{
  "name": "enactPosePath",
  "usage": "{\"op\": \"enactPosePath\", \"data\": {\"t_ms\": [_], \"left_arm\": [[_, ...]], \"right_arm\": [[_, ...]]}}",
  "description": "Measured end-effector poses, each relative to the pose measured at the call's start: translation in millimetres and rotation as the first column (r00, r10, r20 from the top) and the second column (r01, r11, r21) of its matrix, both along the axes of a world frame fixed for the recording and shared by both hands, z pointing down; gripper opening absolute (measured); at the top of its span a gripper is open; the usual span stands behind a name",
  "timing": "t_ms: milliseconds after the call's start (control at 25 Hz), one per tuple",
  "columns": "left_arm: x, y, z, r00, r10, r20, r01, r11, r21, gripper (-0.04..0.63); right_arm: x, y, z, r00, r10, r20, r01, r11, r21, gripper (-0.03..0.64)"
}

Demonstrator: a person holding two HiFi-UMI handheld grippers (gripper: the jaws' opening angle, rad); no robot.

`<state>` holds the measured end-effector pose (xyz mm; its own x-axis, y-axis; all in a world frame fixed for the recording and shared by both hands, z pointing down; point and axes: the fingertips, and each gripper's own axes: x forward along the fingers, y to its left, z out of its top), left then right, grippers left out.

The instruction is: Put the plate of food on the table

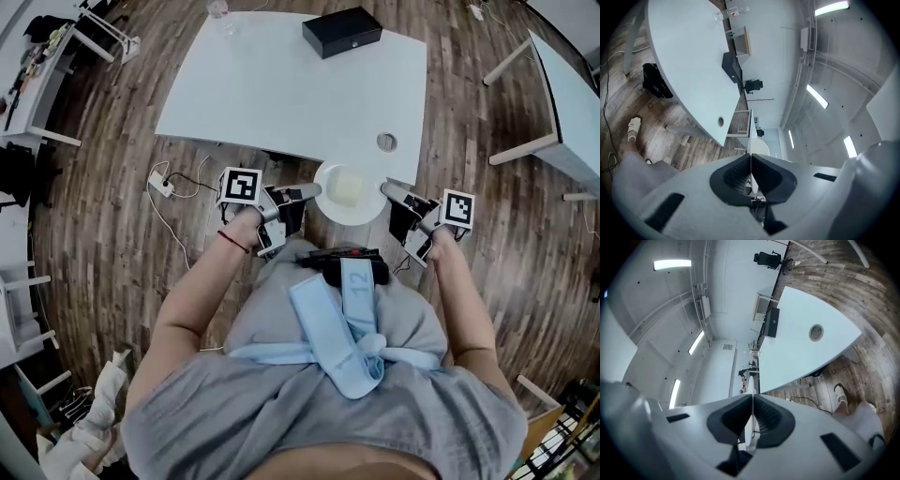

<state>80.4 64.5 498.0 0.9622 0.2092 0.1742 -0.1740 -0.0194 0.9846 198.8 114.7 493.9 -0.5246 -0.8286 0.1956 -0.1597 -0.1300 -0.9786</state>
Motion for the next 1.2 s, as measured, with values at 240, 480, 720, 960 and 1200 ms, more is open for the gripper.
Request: {"op": "enactPosePath", "data": {"t_ms": [240,480,720,960,1200], "left_arm": [[-19,-68,-1,0.999,-0.054,0.008,0.053,0.998,0.012,0.025],[-38,-134,-3,0.995,-0.102,0.008,0.102,0.994,0.036,0.025],[-67,-192,11,0.989,-0.142,0.028,0.141,0.989,0.049,0.025],[-85,-240,27,0.982,-0.186,0.041,0.184,0.981,0.058,0.025],[-98,-269,45,0.971,-0.232,0.059,0.227,0.971,0.075,0.026]], "right_arm": [[-17,-74,-3,0.998,-0.056,-0.010,0.056,0.998,-0.003,0.035],[-35,-146,-2,0.994,-0.102,-0.037,0.102,0.995,0.003,0.035],[-61,-209,12,0.986,-0.154,-0.068,0.154,0.988,-0.001,0.035],[-77,-263,28,0.974,-0.201,-0.105,0.201,0.979,-0.015,0.035],[-90,-297,46,0.962,-0.249,-0.113,0.247,0.969,-0.030,0.035]]}}
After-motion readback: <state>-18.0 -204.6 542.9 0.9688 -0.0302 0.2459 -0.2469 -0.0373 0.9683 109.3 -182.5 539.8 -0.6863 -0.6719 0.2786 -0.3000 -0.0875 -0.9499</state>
